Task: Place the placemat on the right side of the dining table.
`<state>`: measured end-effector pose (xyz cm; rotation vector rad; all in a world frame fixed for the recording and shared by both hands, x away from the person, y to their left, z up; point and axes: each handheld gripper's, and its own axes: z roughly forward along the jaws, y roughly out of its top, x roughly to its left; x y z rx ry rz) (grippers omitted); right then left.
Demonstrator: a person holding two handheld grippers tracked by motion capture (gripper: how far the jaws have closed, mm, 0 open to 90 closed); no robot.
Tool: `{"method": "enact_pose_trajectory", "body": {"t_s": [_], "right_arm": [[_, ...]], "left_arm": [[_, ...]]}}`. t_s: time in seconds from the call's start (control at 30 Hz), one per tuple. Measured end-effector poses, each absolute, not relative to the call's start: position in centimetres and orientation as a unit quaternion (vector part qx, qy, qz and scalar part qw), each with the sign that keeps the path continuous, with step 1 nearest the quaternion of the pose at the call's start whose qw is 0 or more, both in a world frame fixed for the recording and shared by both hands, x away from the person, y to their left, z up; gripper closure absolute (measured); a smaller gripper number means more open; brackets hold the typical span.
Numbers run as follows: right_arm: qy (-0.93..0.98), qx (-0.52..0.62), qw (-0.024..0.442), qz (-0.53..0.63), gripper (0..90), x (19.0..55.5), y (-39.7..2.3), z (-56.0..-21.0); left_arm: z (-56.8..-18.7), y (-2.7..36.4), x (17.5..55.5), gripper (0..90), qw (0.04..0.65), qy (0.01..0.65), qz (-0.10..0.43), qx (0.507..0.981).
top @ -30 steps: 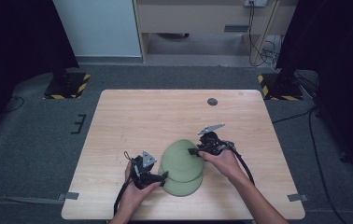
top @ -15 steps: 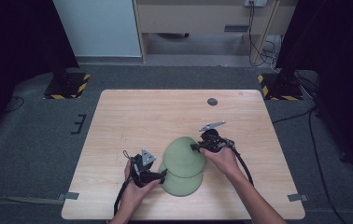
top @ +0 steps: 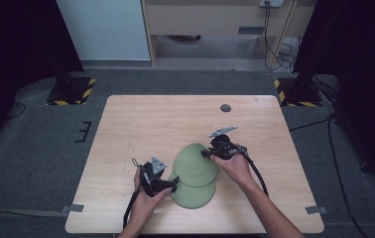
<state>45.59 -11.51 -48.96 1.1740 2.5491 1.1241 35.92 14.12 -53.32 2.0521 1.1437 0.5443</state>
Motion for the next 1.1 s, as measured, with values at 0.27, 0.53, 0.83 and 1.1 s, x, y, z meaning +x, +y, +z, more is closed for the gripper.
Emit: {"method": "enact_pose_trajectory", "body": {"t_s": [0.27, 0.53, 0.83, 1.1], "right_arm": [[0.838, 0.394, 0.056, 0.374, 80.1, 46.0, -11.9, -49.0], [0.831, 0.400, 0.056, 0.383, 83.5, 45.9, -13.1, -48.1], [0.823, 0.404, 0.049, 0.396, 85.2, 45.6, -14.1, -47.0], [0.813, 0.411, 0.047, 0.411, 85.3, 45.4, -15.3, -46.1]], "left_arm": [[-53.2, 14.5, 35.8, 1.3, 0.354, 0.445, 0.205, 0.796], [-53.0, 16.0, 36.2, 2.9, 0.347, 0.455, 0.206, 0.794], [-52.7, 19.1, 36.8, 3.6, 0.345, 0.491, 0.214, 0.771], [-52.9, 20.7, 37.3, 3.7, 0.334, 0.516, 0.216, 0.758]]}}
